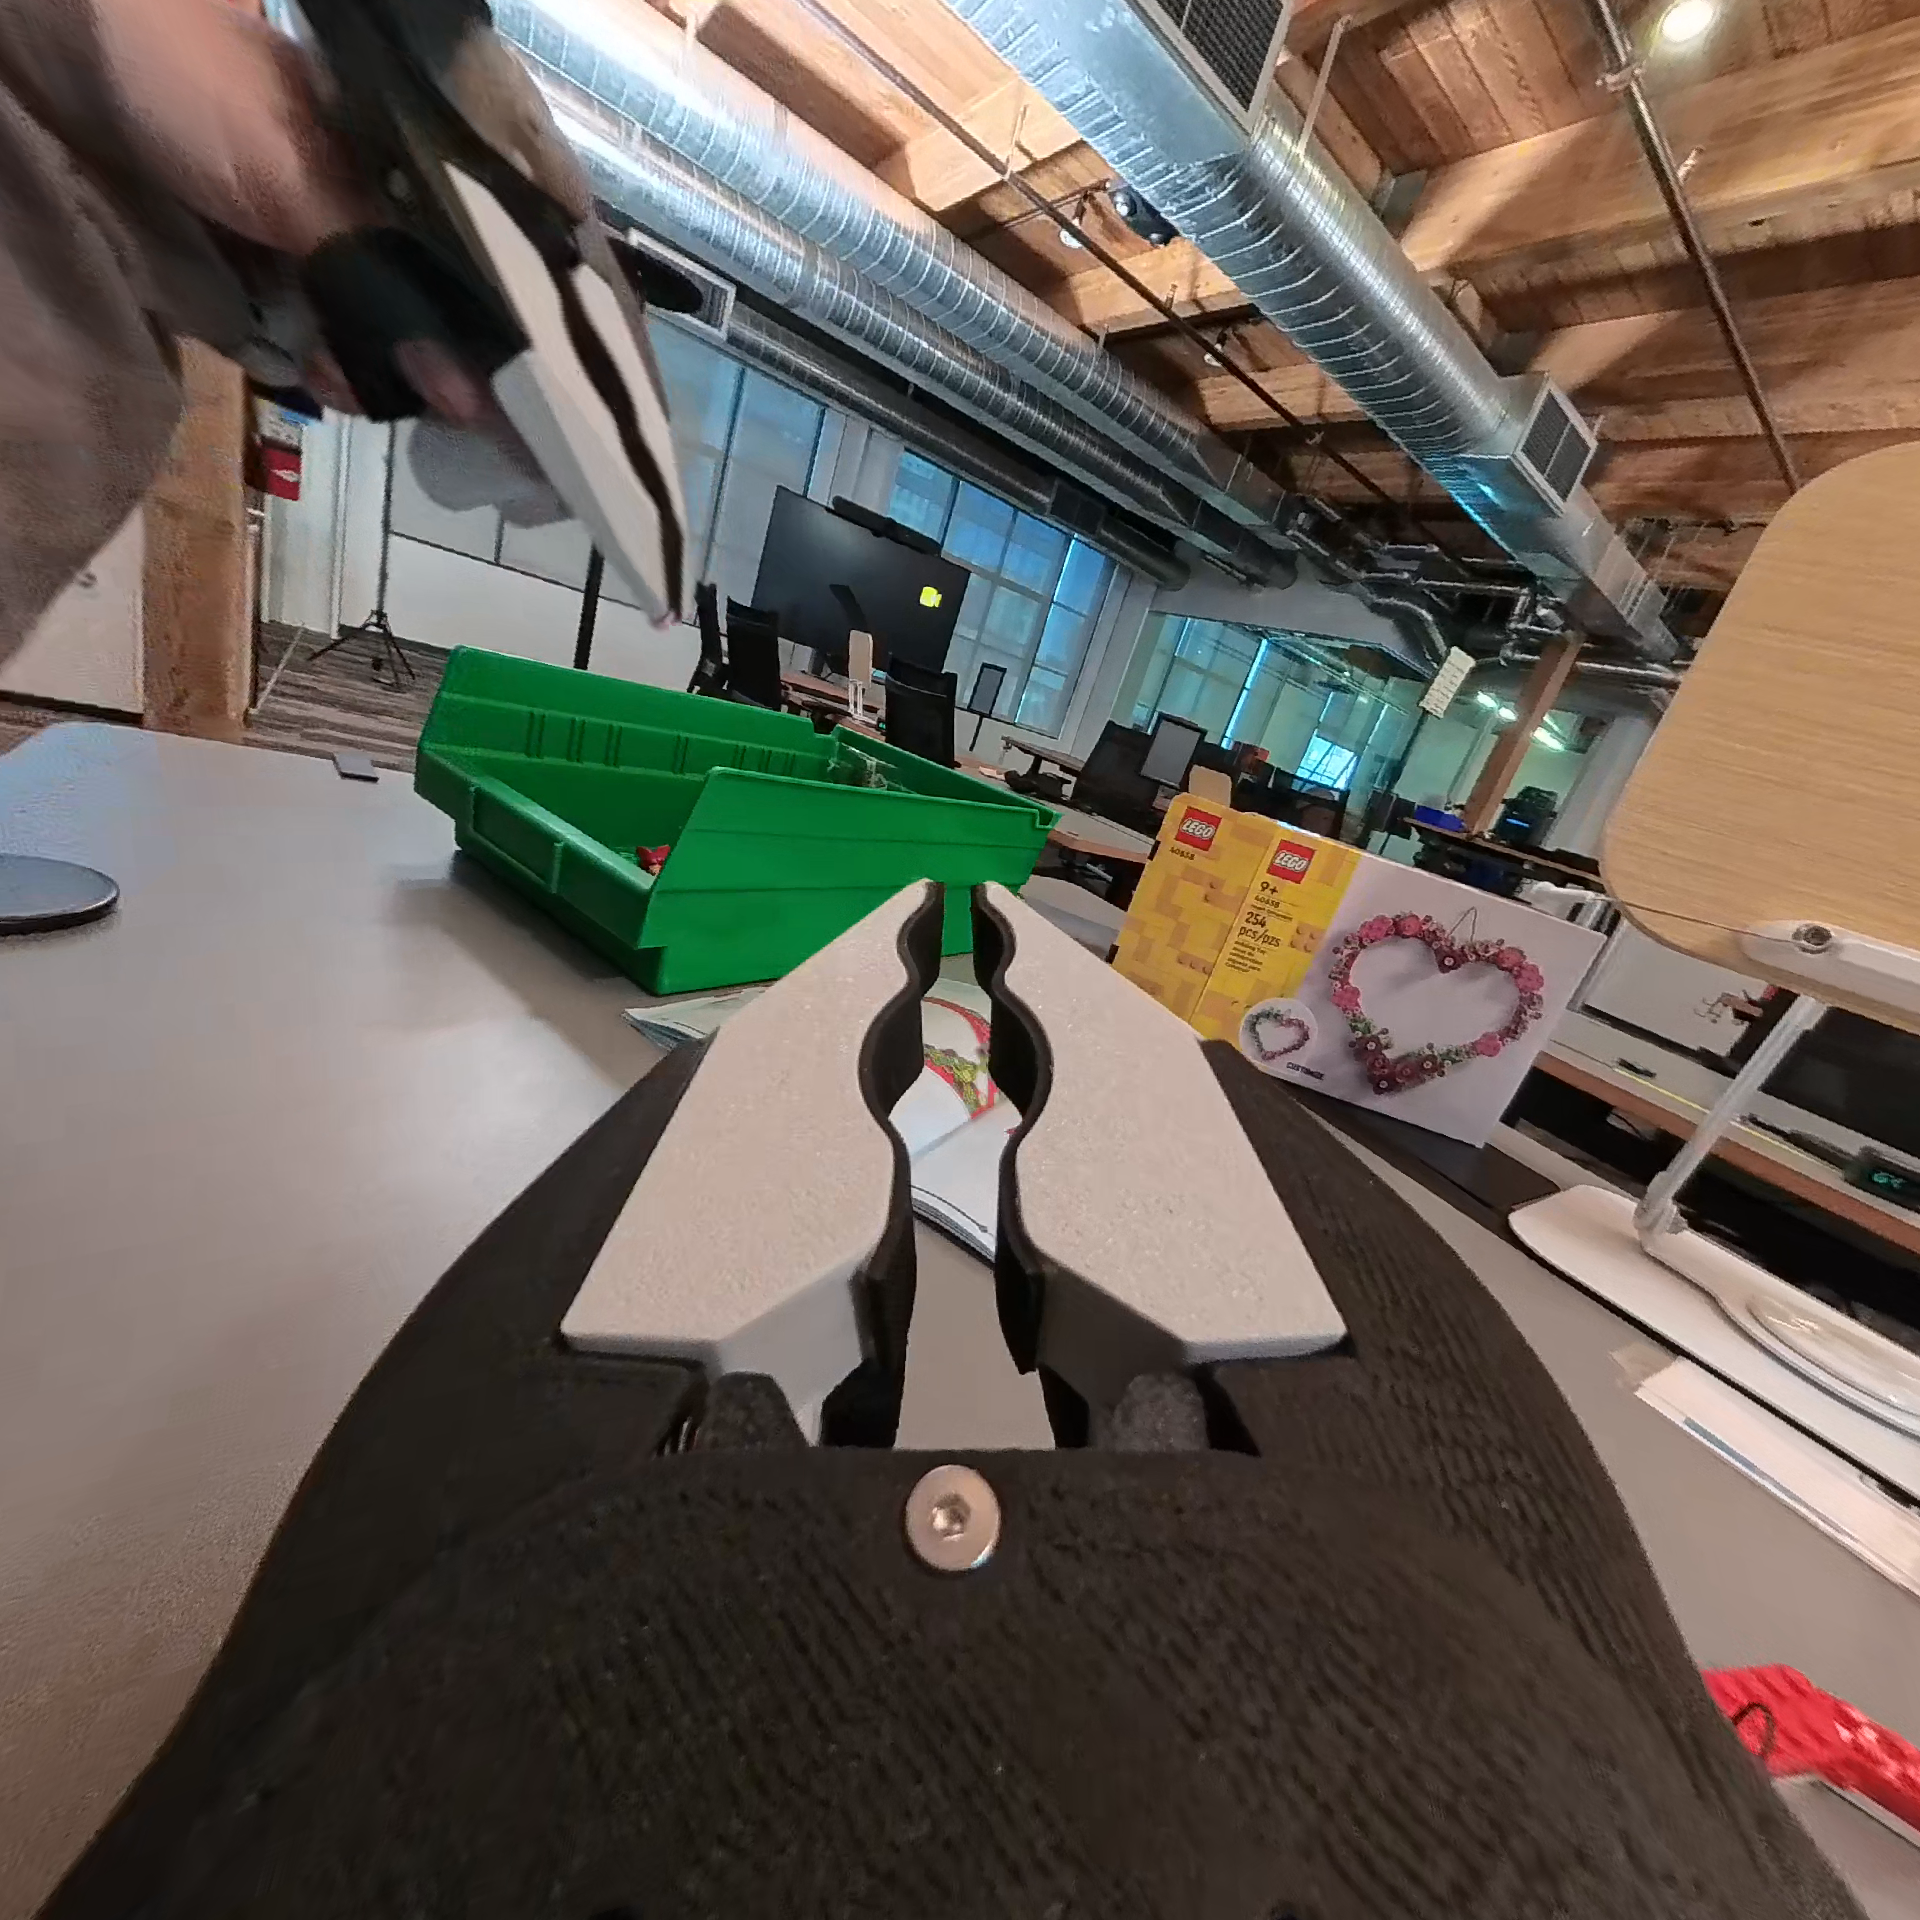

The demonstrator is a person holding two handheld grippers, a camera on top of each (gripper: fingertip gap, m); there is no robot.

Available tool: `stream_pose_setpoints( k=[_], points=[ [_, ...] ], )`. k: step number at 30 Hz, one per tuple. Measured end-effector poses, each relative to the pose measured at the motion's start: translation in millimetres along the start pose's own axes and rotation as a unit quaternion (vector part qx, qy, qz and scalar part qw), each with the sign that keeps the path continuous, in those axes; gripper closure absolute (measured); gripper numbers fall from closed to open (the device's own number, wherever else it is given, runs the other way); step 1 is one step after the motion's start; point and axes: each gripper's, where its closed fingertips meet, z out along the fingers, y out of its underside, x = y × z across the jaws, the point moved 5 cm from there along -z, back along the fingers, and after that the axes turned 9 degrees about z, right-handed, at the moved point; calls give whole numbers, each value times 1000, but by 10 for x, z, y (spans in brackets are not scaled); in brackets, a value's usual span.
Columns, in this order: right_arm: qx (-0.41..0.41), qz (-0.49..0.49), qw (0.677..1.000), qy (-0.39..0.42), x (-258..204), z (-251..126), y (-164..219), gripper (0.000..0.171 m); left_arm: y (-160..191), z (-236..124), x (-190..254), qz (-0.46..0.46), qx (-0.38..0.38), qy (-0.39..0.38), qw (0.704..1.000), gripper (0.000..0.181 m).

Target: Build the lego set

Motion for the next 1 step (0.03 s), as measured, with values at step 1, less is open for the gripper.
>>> stream_pose_setpoints(
  k=[1],
  points=[
    [1,0,1000,1,0,-2,-2,168,-36,83,125,7,-2,23,1000,179]
  ],
)
